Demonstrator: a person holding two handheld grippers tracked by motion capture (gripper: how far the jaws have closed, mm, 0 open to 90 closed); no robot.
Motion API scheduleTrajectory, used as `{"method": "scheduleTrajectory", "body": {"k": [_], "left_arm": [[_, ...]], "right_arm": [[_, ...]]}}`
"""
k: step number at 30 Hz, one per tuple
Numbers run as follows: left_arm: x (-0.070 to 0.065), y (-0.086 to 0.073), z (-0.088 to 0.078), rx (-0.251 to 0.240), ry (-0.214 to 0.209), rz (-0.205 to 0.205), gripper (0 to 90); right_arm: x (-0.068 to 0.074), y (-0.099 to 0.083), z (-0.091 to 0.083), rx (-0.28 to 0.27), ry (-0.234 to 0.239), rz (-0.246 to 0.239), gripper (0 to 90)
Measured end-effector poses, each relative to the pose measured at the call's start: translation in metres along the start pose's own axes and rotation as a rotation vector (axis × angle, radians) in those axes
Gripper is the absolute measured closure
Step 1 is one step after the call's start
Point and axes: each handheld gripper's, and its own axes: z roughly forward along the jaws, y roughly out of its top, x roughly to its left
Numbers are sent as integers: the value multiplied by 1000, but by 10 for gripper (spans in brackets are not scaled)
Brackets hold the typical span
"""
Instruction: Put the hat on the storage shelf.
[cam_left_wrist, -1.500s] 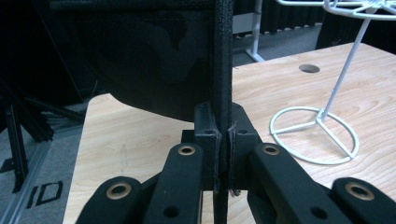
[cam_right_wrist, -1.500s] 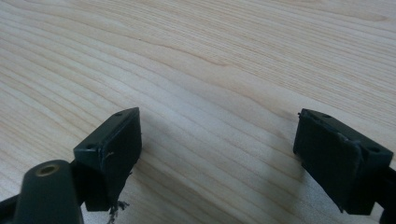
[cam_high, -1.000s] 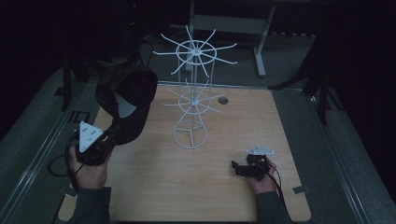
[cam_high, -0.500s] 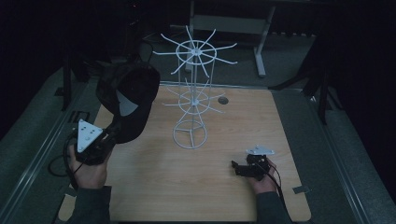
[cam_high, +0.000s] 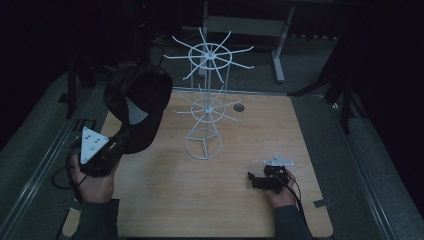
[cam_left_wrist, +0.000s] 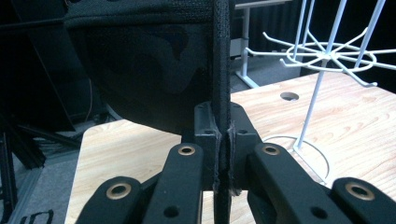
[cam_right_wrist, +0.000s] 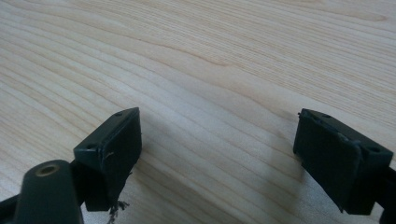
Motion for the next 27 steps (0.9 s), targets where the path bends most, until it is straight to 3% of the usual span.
{"method": "scheduleTrajectory", "body": {"k": [27], "left_arm": [[-9, 16, -12, -64, 3, 29, 863]], "right_arm": [[0, 0, 0, 1, 0, 0, 150]]}}
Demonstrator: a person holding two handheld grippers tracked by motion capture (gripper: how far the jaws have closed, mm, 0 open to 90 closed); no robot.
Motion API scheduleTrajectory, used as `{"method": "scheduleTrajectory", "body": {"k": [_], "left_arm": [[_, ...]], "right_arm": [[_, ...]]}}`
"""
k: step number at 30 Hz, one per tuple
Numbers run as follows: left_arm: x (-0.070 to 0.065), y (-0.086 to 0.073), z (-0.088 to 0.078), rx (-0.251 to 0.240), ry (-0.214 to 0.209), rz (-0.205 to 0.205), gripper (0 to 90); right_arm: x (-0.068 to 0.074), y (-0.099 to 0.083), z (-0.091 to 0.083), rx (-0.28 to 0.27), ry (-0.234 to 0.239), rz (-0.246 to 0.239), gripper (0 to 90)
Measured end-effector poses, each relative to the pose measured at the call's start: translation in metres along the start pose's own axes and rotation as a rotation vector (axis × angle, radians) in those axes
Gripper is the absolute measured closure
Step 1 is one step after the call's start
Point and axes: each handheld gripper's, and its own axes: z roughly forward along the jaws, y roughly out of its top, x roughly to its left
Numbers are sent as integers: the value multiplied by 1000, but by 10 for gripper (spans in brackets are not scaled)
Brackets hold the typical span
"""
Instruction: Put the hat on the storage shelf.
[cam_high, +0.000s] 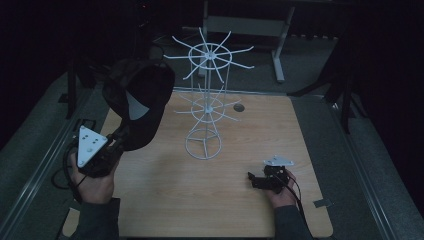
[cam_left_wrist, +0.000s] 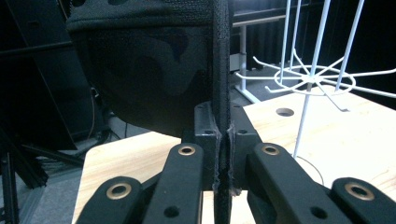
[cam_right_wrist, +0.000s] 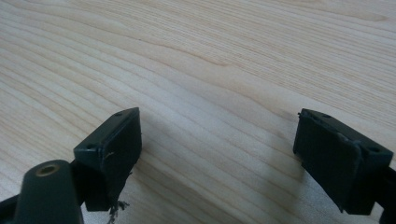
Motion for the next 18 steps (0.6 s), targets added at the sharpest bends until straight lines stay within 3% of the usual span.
{"method": "scheduleTrajectory", "body": {"k": [9, 18], "left_arm": [[-5, 9, -6, -32, -1, 21, 863], [-7, 11, -13, -62, -1, 12, 863]], "right_arm": [[0, 0, 0, 1, 0, 0, 150], [0, 0, 0, 1, 1, 0, 150]]}}
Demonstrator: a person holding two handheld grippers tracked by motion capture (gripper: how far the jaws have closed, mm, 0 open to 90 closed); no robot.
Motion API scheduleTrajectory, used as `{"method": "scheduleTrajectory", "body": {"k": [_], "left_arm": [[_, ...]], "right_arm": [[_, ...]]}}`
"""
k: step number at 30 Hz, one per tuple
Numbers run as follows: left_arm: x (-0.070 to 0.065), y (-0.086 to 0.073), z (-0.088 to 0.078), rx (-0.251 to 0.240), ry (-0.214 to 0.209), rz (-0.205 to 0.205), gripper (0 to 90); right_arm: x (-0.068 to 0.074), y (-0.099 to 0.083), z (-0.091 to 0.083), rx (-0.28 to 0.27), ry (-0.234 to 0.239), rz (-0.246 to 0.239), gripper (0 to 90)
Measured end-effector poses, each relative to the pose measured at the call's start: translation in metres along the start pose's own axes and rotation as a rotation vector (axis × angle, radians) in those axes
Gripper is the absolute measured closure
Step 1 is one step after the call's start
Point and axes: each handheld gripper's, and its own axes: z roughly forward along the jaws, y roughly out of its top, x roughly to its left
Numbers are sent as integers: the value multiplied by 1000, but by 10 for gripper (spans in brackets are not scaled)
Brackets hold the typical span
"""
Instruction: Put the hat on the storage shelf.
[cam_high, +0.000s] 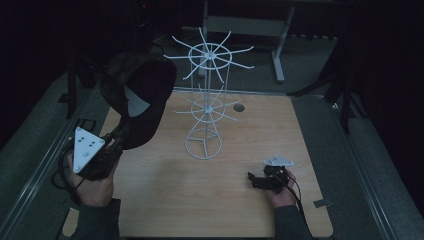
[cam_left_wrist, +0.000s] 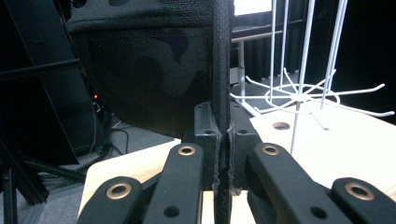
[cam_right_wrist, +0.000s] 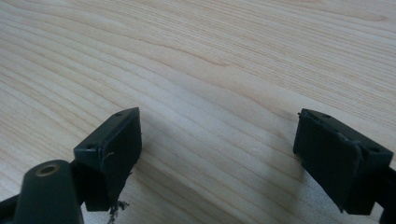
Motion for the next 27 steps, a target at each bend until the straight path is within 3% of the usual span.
{"method": "scheduleTrajectory", "body": {"k": [17, 27], "left_arm": [[-2, 2, -5, -52, -3, -7, 862], [-5, 4, -7, -76, -13, 14, 862]], "right_arm": [[0, 0, 0, 0, 0, 0, 150], [0, 0, 0, 1, 0, 0, 150]]}}
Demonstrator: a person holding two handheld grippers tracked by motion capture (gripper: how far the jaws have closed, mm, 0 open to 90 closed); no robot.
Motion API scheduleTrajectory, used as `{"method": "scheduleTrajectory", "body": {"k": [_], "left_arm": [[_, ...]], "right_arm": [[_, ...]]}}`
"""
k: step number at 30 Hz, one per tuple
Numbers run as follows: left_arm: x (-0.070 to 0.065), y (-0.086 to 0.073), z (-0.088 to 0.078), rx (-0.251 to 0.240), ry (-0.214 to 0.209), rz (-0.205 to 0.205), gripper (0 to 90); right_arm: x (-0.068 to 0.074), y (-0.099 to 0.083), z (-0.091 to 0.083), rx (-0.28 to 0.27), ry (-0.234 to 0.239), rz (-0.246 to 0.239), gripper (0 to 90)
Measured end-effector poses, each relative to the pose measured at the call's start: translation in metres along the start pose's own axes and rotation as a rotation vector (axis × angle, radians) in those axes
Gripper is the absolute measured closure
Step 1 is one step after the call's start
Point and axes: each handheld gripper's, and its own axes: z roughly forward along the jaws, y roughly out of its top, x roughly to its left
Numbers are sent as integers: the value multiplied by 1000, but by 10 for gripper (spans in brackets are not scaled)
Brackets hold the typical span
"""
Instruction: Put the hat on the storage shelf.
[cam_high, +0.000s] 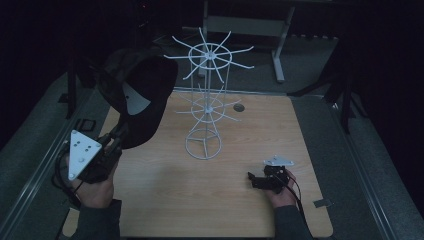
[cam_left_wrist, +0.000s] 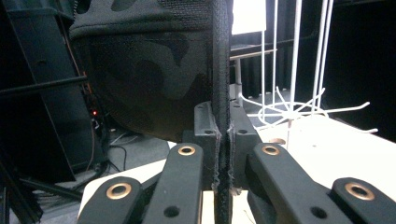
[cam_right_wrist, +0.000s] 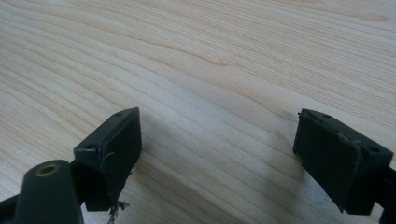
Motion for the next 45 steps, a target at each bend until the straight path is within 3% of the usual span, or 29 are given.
{"method": "scheduleTrajectory", "body": {"k": [8, 21, 30, 37, 45], "left_arm": [[-8, -3, -1, -26, -26, 56, 861], [-15, -19, 5, 1, -56, 110, 861], [-21, -25, 8, 6, -64, 131, 856], [-29, -21, 6, -17, -41, 206, 860], [-30, -26, 10, -4, -46, 216, 849]], "right_arm": [[0, 0, 0, -1, 0, 0, 150], [0, 0, 0, -2, 0, 1, 150], [0, 0, 0, -2, 0, 1, 150], [0, 0, 0, -1, 0, 0, 150], [0, 0, 0, -1, 1, 1, 150]]}}
